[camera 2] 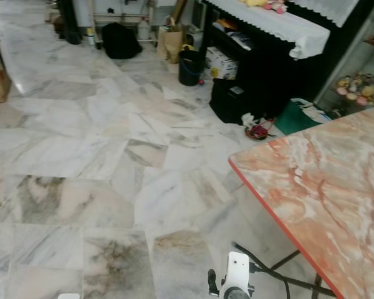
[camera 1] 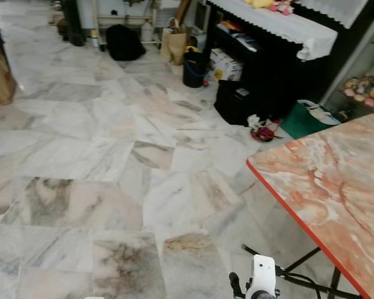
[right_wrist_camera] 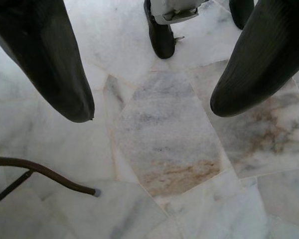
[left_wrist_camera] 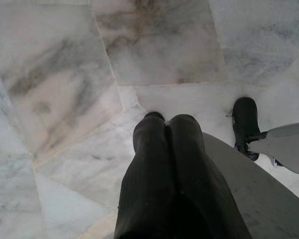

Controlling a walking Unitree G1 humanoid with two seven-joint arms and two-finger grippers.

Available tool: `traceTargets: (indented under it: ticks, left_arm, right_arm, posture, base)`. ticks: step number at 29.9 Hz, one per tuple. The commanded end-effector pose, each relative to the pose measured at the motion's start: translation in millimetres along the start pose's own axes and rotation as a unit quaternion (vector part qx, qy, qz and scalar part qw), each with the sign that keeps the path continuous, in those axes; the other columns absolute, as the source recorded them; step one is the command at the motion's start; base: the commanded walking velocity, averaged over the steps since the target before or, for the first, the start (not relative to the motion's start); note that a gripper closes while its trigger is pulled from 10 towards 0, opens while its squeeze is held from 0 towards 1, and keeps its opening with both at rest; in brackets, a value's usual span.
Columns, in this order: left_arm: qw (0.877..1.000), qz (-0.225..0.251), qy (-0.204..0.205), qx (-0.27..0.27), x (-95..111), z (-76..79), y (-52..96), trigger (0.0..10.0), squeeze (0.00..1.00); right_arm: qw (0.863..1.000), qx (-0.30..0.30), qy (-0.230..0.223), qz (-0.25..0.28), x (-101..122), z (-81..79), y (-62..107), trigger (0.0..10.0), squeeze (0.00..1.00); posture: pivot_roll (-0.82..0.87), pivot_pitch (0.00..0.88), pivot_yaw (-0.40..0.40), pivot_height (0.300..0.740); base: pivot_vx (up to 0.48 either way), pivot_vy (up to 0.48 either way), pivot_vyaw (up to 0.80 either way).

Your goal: Hang hanger

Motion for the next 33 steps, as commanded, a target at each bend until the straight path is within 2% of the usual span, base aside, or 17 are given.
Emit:
traceTargets:
  ticks: [1, 4, 12, 19, 33]
  left_arm:
    - [1.000, -0.007, 0.010, 0.000, 5, -27.7, -1.1, 10.0, 0.00]
    - [1.000, -0.001, -0.017, 0.000, 8, -34.3, -1.1, 10.0, 0.00]
    - [0.999, 0.009, -0.036, 0.017, 14, -43.2, -1.2, 10.0, 0.00]
    - [1.000, 0.004, -0.018, 0.017, 12, -42.3, -1.2, 10.0, 0.00]
    - [1.000, 0.001, -0.022, 0.008, 8, -38.8, -0.7, 10.0, 0.00]
  right_arm:
    - [0.998, -0.009, -0.020, -0.066, -49, 46.9, 14.8, 10.0, 0.00]
    - [0.997, -0.009, -0.024, -0.067, -49, 44.6, 14.3, 10.0, 0.00]
    - [0.997, -0.006, -0.028, -0.067, -48, 41.5, 13.4, 10.0, 0.00]
    - [0.997, -0.005, -0.028, -0.067, -44, 43.0, 12.6, 10.0, 0.00]
    - [0.998, -0.003, -0.026, -0.064, -39, 41.8, 11.2, 10.0, 0.00]
  posture:
    - [0.08, 0.000, -0.061, 0.740]
    - [0.08, 0.000, -0.053, 0.740]
    - [0.08, 0.000, -0.043, 0.740]
    - [0.08, 0.000, -0.048, 0.740]
    - [0.07, 0.000, -0.048, 0.740]
  base:
    - [0.000, 0.000, -0.76]
    - [0.000, 0.000, -0.76]
    - [0.000, -0.090, -0.76]
    - [0.000, 0.000, -0.76]
    - [0.000, 0.000, -0.76]
Point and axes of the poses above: a point about 5 cm out from each wrist's last joint towards the gripper, its own y axis pointing back from the gripper into the wrist, its own x axis along the axis of the wrist's last joint, z = x × y, the point moved 1 cm from there along -y, pointing out of the wrist towards the gripper, and after that the axes turned 12 degrees about -y, right-handed, at the moved point
